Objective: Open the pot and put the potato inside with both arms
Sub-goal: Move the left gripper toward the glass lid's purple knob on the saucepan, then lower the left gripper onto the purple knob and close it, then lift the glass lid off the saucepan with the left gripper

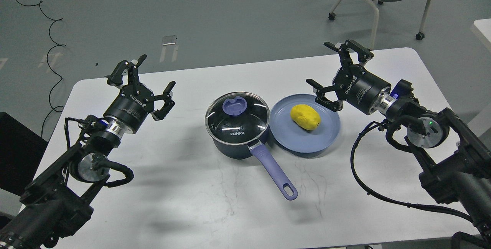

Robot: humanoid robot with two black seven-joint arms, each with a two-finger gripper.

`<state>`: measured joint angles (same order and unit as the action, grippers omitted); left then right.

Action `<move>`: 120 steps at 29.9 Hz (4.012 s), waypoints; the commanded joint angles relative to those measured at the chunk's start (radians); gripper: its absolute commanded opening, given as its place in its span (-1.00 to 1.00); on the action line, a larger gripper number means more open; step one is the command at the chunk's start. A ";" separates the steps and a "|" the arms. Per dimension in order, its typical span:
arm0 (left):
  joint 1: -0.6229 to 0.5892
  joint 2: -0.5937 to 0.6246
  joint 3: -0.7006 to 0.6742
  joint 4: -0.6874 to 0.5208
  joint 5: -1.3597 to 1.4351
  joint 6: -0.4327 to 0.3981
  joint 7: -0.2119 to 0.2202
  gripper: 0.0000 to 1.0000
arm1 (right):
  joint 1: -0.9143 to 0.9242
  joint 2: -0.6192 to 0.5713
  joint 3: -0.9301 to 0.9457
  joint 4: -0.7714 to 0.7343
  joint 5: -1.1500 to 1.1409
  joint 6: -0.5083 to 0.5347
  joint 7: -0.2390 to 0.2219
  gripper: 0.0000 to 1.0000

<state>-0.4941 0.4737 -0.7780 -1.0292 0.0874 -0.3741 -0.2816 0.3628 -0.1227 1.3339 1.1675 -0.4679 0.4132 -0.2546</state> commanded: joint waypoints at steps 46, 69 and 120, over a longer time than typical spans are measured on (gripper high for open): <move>-0.409 -0.076 0.631 0.126 1.896 0.713 -0.207 0.96 | -0.025 -0.121 0.074 0.026 0.002 -0.002 0.025 1.00; -0.396 -0.084 0.691 0.156 1.882 0.753 -0.207 0.96 | -0.025 -0.120 0.073 -0.008 0.000 -0.001 0.025 1.00; -0.468 0.000 0.757 0.112 1.778 0.753 -0.207 -0.41 | -0.039 -0.124 0.059 -0.045 -0.006 0.001 0.025 1.00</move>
<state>-0.9339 0.4419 -0.0215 -0.8792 1.8724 0.3785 -0.4884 0.3238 -0.2463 1.3928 1.1232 -0.4740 0.4142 -0.2301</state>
